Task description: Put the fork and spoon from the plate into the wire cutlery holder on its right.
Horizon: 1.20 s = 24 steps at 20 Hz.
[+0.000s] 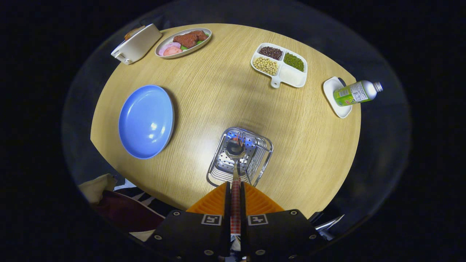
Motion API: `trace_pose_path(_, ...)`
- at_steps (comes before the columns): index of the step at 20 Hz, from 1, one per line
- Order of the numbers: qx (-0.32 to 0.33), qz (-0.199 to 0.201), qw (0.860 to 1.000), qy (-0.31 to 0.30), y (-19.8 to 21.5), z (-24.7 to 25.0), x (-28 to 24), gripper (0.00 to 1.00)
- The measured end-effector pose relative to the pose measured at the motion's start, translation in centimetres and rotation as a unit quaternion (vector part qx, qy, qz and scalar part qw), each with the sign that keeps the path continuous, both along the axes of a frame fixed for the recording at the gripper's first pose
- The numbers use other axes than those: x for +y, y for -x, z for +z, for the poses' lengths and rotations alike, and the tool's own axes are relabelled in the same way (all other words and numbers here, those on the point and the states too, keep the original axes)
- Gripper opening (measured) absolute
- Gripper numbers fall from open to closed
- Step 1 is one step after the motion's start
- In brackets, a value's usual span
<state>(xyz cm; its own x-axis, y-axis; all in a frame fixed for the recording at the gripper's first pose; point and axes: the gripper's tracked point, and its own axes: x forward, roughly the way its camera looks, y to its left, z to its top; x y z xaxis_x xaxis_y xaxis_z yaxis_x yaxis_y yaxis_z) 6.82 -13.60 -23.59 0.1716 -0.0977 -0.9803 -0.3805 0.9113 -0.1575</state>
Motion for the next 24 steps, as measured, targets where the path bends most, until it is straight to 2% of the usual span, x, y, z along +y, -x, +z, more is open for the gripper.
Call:
trace_pose_path(3, -0.016, -0.003, 1.000, -0.020, -0.1, 0.6, 0.6, 0.16)
trace_pose_path(4, -0.028, -0.001, 0.999, -0.024, -0.2, 0.9, 0.7, 0.22)
trace_pose_path(5, -0.040, 0.001, 0.999, -0.025, -0.2, 1.3, 0.6, 0.31)
trace_pose_path(6, -0.051, -0.001, 0.998, -0.029, -0.3, 1.6, 0.7, 0.47)
trace_pose_path(7, -0.063, -0.006, 0.997, -0.037, -0.1, 2.0, 0.8, 0.53)
trace_pose_path(9, -0.099, -0.018, 0.993, -0.060, -0.3, 3.0, 1.5, 0.74)
trace_pose_path(12, -0.171, -0.043, 0.980, -0.090, -0.8, 5.0, 1.5, 0.98)
trace_pose_path(17, -0.287, -0.086, 0.945, -0.130, 0.4, 9.6, 0.9, 0.99)
trace_pose_path(21, -0.370, -0.145, 0.900, -0.179, 2.3, 13.7, 0.1, 0.99)
trace_pose_path(24, -0.425, -0.172, 0.870, -0.182, 3.2, 16.0, -1.2, 0.98)
